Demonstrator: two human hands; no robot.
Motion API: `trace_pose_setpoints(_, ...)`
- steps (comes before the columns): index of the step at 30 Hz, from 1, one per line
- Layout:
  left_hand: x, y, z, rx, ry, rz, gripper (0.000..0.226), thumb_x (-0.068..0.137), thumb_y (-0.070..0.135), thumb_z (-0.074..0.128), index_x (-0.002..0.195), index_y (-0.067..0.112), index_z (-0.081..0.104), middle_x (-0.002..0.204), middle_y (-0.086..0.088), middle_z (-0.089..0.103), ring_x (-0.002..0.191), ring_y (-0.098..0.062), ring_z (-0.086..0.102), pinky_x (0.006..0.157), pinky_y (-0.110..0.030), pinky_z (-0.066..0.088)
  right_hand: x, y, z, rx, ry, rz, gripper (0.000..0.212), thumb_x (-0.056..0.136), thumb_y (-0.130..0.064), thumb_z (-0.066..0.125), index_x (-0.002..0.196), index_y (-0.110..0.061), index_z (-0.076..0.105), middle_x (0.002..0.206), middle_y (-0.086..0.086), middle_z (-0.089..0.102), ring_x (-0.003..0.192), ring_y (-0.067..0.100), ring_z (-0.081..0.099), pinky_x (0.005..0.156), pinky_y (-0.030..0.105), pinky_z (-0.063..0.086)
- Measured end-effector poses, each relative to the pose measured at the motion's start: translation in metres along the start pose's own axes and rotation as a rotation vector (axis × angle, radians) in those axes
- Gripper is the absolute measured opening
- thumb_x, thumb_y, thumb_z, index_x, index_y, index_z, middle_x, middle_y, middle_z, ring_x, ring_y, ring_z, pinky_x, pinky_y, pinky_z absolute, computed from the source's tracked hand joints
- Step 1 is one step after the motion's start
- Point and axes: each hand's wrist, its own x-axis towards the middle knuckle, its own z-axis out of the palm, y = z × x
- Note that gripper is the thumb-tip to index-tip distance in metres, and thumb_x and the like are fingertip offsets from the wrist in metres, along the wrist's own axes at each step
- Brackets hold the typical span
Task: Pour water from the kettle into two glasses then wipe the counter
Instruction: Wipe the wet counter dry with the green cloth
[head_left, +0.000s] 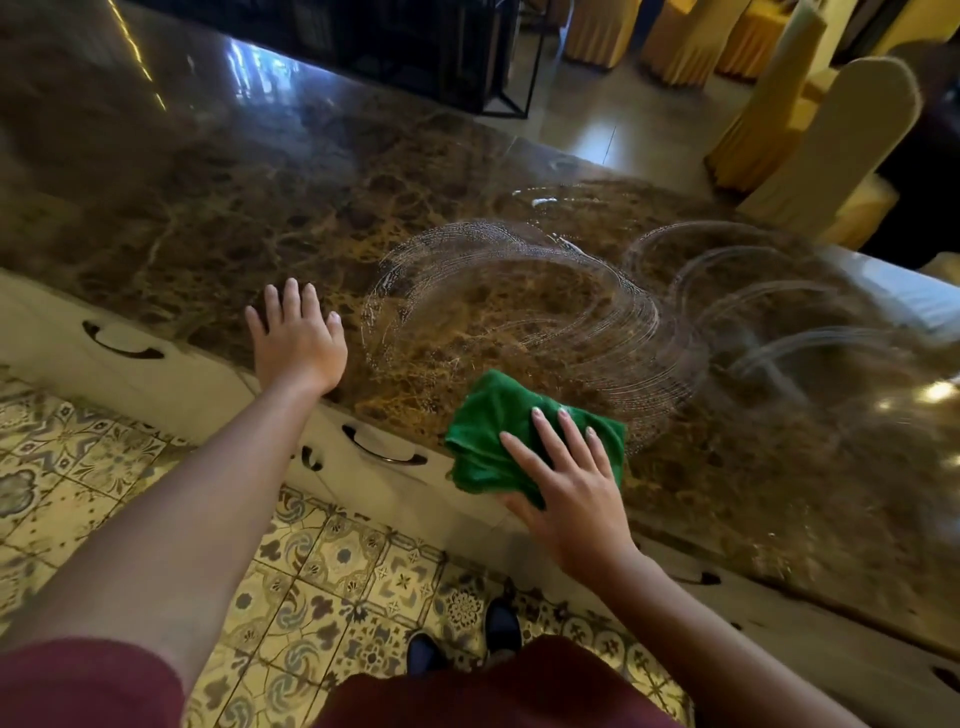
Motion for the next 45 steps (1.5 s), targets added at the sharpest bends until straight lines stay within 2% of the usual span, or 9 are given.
trace_pose_setpoints(11, 0.003, -0.001, 0.006, 0.001, 0.029, 0.0, 0.063, 0.108, 0.045, 0.021, 0.164, 0.014, 0.021, 0.173, -0.009, 0.013, 0.16, -0.03, 0.003, 0.128, -0.054, 0.002, 0.084, 0.014, -0.007, -0.015, -0.118, 0.126, 0.074, 0.102, -0.076, 0.016, 0.167, -0.041, 0.016, 0.178, -0.002, 0.005, 0.164, 0.025, -0.005, 0.131, 0.051, -0.003)
trace_pose_setpoints(18, 0.002, -0.001, 0.005, -0.015, 0.04, -0.003, 0.063, 0.108, 0.046, 0.023, 0.164, 0.015, 0.022, 0.173, -0.008, 0.014, 0.16, -0.029, 0.004, 0.129, -0.053, 0.002, 0.187, 0.082, -0.022, 0.168, 0.041, 0.391, 0.055, 0.104, -0.059, 0.047, 0.156, -0.039, 0.048, 0.171, -0.003, 0.033, 0.16, 0.025, 0.022, 0.13, 0.048, 0.008)
trace_pose_setpoints(22, 0.003, -0.001, 0.006, -0.016, 0.062, 0.005, 0.063, 0.108, 0.046, 0.022, 0.163, 0.015, 0.022, 0.173, -0.008, 0.015, 0.16, -0.029, 0.004, 0.129, -0.052, 0.002, 0.156, 0.083, -0.025, 0.43, 0.246, 0.49, 0.045, 0.103, -0.044, 0.05, 0.133, -0.019, 0.072, 0.148, 0.005, 0.064, 0.146, 0.029, 0.049, 0.124, 0.049, 0.028)
trace_pose_setpoints(25, 0.002, -0.002, 0.008, -0.022, 0.07, 0.014, 0.063, 0.108, 0.045, 0.022, 0.164, 0.015, 0.022, 0.173, -0.008, 0.014, 0.16, -0.029, 0.004, 0.128, -0.053, 0.001, 0.129, 0.076, -0.046, 0.76, 0.389, 0.569, 0.036, 0.106, -0.04, 0.052, 0.097, -0.017, 0.079, 0.095, 0.006, 0.078, 0.093, 0.016, 0.071, 0.085, 0.038, 0.053)
trace_pose_setpoints(27, 0.003, -0.001, 0.007, -0.026, 0.065, 0.023, 0.063, 0.108, 0.045, 0.021, 0.164, 0.014, 0.022, 0.173, -0.008, 0.013, 0.16, -0.029, 0.003, 0.128, -0.054, 0.001, 0.116, 0.082, -0.064, 0.928, 0.461, 0.629, 0.037, 0.109, -0.034, 0.055, 0.081, -0.023, 0.076, 0.073, -0.007, 0.07, 0.064, -0.001, 0.062, 0.062, 0.024, 0.049)
trace_pose_setpoints(31, 0.001, 0.003, 0.002, -0.013, 0.059, -0.005, 0.06, 0.107, 0.041, 0.028, 0.16, 0.012, 0.031, 0.172, -0.013, 0.015, 0.16, -0.033, 0.003, 0.126, -0.061, 0.004, 0.097, 0.088, -0.091, 1.174, 0.493, 0.669, 0.041, 0.105, -0.036, 0.056, 0.071, -0.018, 0.071, 0.072, 0.003, 0.067, 0.07, 0.018, 0.063, 0.067, 0.032, 0.051)
trace_pose_setpoints(36, -0.038, 0.067, -0.025, -0.279, 0.309, 0.315, 0.051, 0.1, 0.039, 0.047, 0.141, 0.009, 0.054, 0.155, -0.016, 0.045, 0.146, -0.034, 0.038, 0.118, -0.057, 0.033, 0.089, 0.08, -0.115, 1.154, 0.525, 0.614, 0.039, 0.098, -0.039, 0.062, 0.066, -0.018, 0.072, 0.072, 0.007, 0.066, 0.073, 0.027, 0.062, 0.069, 0.043, 0.054)
trace_pose_setpoints(40, -0.093, 0.164, -0.068, -0.695, 0.189, 0.563, 0.05, 0.102, 0.051, 0.053, 0.136, 0.015, 0.06, 0.13, -0.005, 0.065, 0.098, -0.012, 0.066, 0.076, -0.024, 0.055, 0.092, 0.07, -0.14, 1.088, 0.54, 0.514, 0.022, 0.098, -0.031, 0.067, 0.082, -0.031, 0.082, 0.079, -0.009, 0.077, 0.087, 0.019, 0.073, 0.083, 0.04, 0.062)
trace_pose_setpoints(45, -0.104, 0.223, -0.085, -0.781, -0.099, 0.74, 0.062, 0.091, 0.042, 0.073, 0.144, 0.016, 0.054, 0.139, -0.005, 0.06, 0.129, -0.021, 0.056, 0.108, -0.037, 0.045, 0.094, 0.072, -0.163, 1.105, 0.565, 0.381, 0.02, 0.1, -0.029, 0.066, 0.089, -0.023, 0.082, 0.077, -0.008, 0.076, 0.081, 0.015, 0.071, 0.075, 0.036, 0.061)
